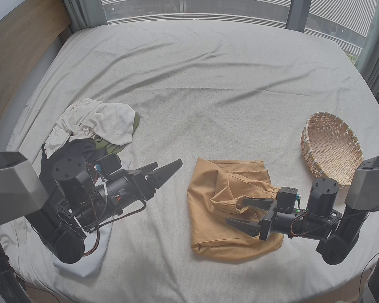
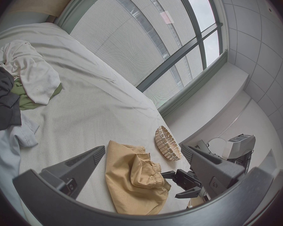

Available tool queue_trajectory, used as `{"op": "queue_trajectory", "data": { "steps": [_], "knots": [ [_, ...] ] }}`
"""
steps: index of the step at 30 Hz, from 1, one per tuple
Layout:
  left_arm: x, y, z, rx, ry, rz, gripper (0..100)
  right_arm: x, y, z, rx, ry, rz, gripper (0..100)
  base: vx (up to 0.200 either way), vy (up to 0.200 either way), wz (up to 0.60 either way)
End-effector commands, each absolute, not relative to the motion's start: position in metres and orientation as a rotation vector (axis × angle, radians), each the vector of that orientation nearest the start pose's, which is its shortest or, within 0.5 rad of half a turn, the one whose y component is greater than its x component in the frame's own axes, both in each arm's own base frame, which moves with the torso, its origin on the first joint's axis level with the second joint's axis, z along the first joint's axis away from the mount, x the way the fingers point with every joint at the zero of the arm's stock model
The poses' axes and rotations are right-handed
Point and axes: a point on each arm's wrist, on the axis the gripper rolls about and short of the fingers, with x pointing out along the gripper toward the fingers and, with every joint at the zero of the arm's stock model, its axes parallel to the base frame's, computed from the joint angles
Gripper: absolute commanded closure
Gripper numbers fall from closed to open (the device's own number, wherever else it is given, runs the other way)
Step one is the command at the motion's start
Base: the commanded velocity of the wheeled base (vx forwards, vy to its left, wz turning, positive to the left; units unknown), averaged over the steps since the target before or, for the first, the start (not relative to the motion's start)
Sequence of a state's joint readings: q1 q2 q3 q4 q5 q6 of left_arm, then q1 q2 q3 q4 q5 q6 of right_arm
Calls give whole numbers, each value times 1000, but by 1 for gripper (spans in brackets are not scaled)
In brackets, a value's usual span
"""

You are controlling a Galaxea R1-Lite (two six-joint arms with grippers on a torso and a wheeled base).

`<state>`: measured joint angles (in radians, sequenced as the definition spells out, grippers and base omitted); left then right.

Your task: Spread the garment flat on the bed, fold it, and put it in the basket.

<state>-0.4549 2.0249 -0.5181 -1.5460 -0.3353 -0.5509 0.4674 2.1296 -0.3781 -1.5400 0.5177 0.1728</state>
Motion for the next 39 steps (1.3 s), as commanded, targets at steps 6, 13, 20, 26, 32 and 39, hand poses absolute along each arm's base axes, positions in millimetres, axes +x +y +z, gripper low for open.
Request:
{"op": "queue_trajectory", "data": {
  "steps": [6, 13, 20, 26, 32, 39],
  "knots": [
    [282, -147, 101, -523, 191, -780, 0, 257, 154, 48, 184, 322, 986, 0, 0, 0, 0],
    [283, -145, 101, -523, 189, -774, 0, 258, 154, 39, 182, 353, 980, 0, 0, 0, 0],
    [283, -145, 102, -523, 187, -775, 0, 257, 150, 35, 178, 370, 966, 100, 0, 0, 0],
    [283, -145, 102, -525, 187, -775, 0, 266, 140, 31, 186, 371, 921, 100, 0, 0, 0],
    [283, -145, 101, -523, 189, -774, 0, 269, 126, 49, 196, 311, 876, 100, 0, 0, 0],
    [283, -145, 101, -525, 190, -774, 0, 274, 111, 61, 202, 261, 802, 100, 0, 0, 0]
  ]
}}
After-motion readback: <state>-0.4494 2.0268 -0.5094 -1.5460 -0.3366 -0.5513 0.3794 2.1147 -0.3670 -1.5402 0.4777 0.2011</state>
